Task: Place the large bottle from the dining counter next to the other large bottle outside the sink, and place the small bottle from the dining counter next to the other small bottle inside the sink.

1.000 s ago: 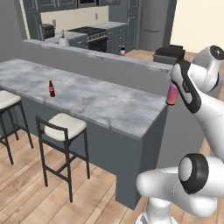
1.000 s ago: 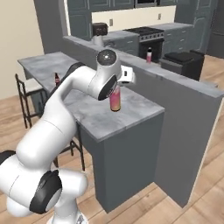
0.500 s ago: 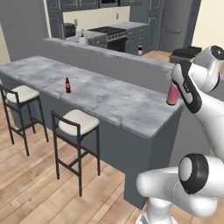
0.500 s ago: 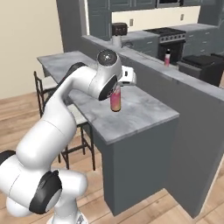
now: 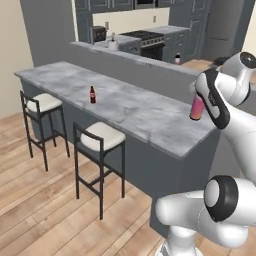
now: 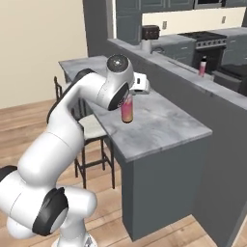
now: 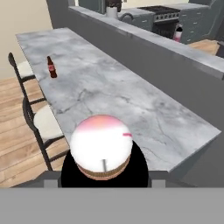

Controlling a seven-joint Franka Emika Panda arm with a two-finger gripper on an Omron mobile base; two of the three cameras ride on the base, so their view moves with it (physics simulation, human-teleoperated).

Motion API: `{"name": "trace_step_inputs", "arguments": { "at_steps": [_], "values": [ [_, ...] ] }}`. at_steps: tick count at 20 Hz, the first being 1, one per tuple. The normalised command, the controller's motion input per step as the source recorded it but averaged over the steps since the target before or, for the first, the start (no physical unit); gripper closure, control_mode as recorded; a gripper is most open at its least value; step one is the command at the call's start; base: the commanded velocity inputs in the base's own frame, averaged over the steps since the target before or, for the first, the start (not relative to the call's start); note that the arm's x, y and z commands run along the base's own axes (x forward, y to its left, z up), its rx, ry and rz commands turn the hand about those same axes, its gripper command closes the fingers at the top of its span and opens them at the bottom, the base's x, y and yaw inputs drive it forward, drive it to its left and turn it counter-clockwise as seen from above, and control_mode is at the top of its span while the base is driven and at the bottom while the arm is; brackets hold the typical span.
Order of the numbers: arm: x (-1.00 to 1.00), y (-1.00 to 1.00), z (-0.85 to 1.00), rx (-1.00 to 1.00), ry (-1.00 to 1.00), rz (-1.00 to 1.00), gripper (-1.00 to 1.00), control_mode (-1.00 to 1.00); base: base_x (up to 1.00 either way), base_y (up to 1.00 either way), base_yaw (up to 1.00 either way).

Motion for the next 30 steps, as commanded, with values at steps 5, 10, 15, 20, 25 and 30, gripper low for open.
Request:
{"name": "trace_step_inputs", "arguments": {
  "at_steps": [5,10,15,20,25,30],
  "values": [
    [0.0,0.0,0.0,0.0,0.0,0.0,1.0,1.0,-0.04,-0.32,0.2],
    [0.0,0.0,0.0,0.0,0.0,0.0,1.0,1.0,-0.37,-0.72,0.13],
    [0.0,0.0,0.0,0.0,0.0,0.0,1.0,1.0,-0.49,-0.75,0.12],
    [0.0,0.0,0.0,0.0,0.0,0.0,1.0,1.0,-0.54,-0.71,0.13],
    [0.0,0.0,0.0,0.0,0.0,0.0,1.0,1.0,-0.54,-0.64,0.14],
    [0.0,0.0,0.0,0.0,0.0,0.0,1.0,1.0,-0.37,-0.47,0.18]
  ]
}}
